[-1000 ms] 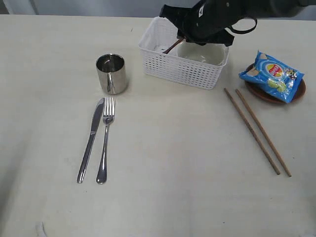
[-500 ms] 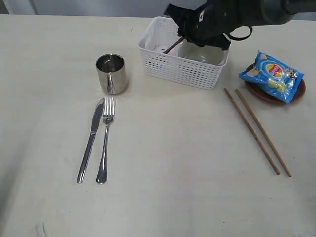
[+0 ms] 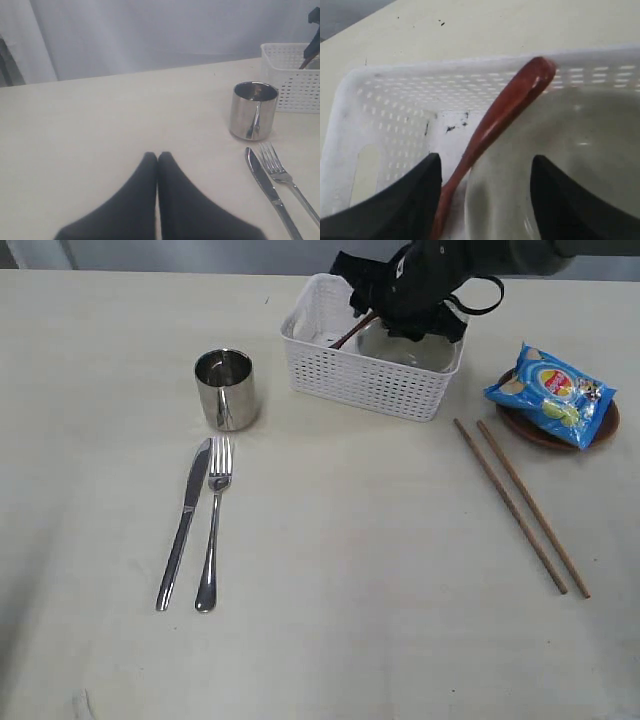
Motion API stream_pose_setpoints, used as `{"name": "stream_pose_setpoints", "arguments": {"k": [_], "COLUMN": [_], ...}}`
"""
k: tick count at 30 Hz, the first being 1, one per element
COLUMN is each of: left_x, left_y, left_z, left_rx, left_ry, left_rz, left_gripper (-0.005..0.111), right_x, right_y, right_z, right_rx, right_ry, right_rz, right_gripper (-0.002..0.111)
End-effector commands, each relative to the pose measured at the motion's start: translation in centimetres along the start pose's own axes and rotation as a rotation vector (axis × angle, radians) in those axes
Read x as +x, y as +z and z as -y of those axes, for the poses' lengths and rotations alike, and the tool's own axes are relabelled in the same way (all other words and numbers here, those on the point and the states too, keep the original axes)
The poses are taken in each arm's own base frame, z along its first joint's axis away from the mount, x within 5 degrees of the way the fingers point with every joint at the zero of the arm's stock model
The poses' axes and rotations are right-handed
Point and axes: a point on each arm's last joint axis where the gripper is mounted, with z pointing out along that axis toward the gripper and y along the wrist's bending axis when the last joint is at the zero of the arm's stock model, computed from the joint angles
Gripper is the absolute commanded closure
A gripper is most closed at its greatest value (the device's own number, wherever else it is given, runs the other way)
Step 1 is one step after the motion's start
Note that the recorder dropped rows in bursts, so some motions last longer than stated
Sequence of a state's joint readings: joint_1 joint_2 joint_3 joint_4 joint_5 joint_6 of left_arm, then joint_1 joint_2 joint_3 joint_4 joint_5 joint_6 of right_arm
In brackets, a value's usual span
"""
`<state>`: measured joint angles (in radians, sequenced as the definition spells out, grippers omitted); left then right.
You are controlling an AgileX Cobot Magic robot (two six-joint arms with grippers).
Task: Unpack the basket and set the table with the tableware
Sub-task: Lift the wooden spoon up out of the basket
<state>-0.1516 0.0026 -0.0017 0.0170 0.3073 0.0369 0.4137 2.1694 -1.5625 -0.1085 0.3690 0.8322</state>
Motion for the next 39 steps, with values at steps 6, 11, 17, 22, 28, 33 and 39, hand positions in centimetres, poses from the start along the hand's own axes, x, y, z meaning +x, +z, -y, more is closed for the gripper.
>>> {"name": "stream_pose_setpoints", "arguments": {"k": [6,11,17,22,28,33,39], "left_x": [0.0,0.0,0.0,0.0,0.0,0.0,0.0], "left_y": [0.0,0.0,0.0,0.0,0.0,0.0,0.0], "left_z": [0.0,0.0,0.0,0.0,0.0,0.0,0.0], "left_rx": [-0.004,-0.004,-0.004,-0.004,-0.004,-0.004,-0.004], "left_ry": [0.002,0.002,0.002,0.002,0.002,0.002,0.002], "left_rz": [0.009,0.009,0.009,0.009,0.009,0.009,0.009], "left_gripper": [0.107,0.107,0.107,0.107,0.107,0.107,0.107], "right_x": [-1.1,-1.2,-1.1,-1.1,-1.0,-2.0,-3.2], "right_y": [1.2,2.3,2.6,2.6,1.9,0.0,-3.3], "right_z": [-0.7,-0.8,-0.7,-0.6,-1.3,-2.2,-3.7], "right_rx": [-0.03,-0.012,-0.017,-0.004,-0.008,-0.035,-0.084], "right_ry": [0.015,0.017,0.005,-0.037,-0.093,-0.118,-0.185], "right_rz": [0.039,0.025,0.033,0.033,0.032,0.071,0.129], "right_gripper": [0.057,0.057,0.081,0.103,0.104,0.104,0.104]}}
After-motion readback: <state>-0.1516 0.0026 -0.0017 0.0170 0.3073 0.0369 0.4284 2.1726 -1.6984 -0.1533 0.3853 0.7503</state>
